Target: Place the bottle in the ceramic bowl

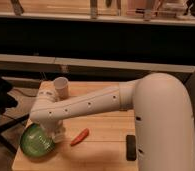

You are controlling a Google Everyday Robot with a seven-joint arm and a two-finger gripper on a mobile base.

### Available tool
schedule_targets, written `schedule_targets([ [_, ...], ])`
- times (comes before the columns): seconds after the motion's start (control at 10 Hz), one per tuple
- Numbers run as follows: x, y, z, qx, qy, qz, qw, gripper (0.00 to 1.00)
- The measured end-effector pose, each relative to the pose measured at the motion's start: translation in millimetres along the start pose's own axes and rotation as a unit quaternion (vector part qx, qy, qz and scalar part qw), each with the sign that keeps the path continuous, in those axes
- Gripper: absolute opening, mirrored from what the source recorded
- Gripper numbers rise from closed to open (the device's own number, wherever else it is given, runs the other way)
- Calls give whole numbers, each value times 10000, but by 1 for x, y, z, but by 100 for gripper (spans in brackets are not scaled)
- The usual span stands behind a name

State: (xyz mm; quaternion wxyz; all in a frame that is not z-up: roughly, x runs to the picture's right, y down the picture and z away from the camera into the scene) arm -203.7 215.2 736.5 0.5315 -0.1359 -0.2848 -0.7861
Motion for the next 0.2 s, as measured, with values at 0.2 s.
schedule_targets([
  [0.2, 0, 0, 0, -18, 5, -54, 10000, 27],
])
